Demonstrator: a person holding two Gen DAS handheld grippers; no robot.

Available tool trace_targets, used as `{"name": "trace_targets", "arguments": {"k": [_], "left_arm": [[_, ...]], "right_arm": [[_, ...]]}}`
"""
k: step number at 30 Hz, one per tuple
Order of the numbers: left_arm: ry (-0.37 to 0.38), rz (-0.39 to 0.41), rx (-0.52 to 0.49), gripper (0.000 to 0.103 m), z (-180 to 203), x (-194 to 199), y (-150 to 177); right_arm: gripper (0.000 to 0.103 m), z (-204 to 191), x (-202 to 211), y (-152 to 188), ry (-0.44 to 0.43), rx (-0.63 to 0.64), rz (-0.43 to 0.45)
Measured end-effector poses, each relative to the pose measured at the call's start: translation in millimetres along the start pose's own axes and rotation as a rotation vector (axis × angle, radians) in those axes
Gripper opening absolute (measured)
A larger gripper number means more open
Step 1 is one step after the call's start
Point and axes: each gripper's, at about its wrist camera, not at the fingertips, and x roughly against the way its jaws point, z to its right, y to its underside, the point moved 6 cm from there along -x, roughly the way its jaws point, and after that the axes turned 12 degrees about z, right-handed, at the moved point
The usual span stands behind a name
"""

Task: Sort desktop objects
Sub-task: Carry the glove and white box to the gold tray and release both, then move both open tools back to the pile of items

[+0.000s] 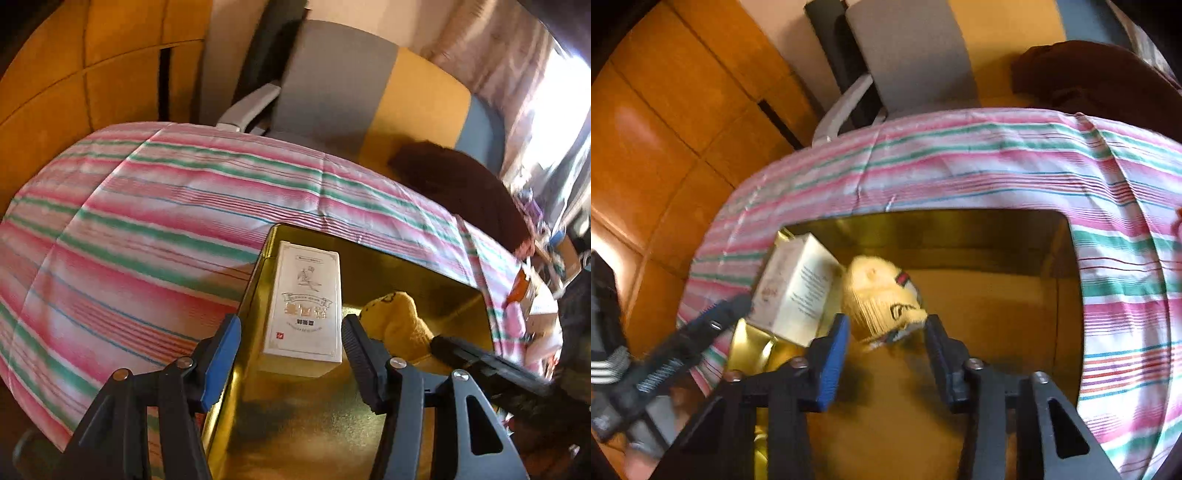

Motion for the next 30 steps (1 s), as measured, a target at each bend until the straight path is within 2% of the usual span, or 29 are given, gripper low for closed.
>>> {"name": "trace_targets", "arguments": {"k": [4,7,11,15,21,26,30], "left_arm": [[-0.021,0.020,0.002,0.057,-4.4,8.9,0.2],[-0.025,0.025,0.019,0.057,-7.9,13.9,0.6],[-0.023,0.012,0.048,0.057,-10.7,15.2,5.5],[-0.013,0.014,0.060,0.057,-7.3,15.9,11.1],[0.044,0.007,0.064,0.057,20.4,17.8,20.4],[0.114,-0.003,0.025,0.057,60.5,24.5,30.6],[0.172,-0.009,-0.037,0.057,101.6,30.3,41.5]], "right_arm": [[0.032,-11.2,-20.3,7.6,-0.008,0.042,-0.047],[0.032,-25.9,-34.8,10.9,-0.083,0.025,-0.076],[0.034,-35.2,-30.0,8.9,-0.118,0.037,-0.065],[0.039,-31.8,-0.6,-0.5,-0.121,0.050,0.001],[0.040,-11.2,53.3,-15.4,-0.064,0.102,0.128],[0.044,25.1,102.3,-23.7,0.018,0.114,0.240],[0.046,62.9,133.1,-20.4,0.087,0.089,0.289]]}}
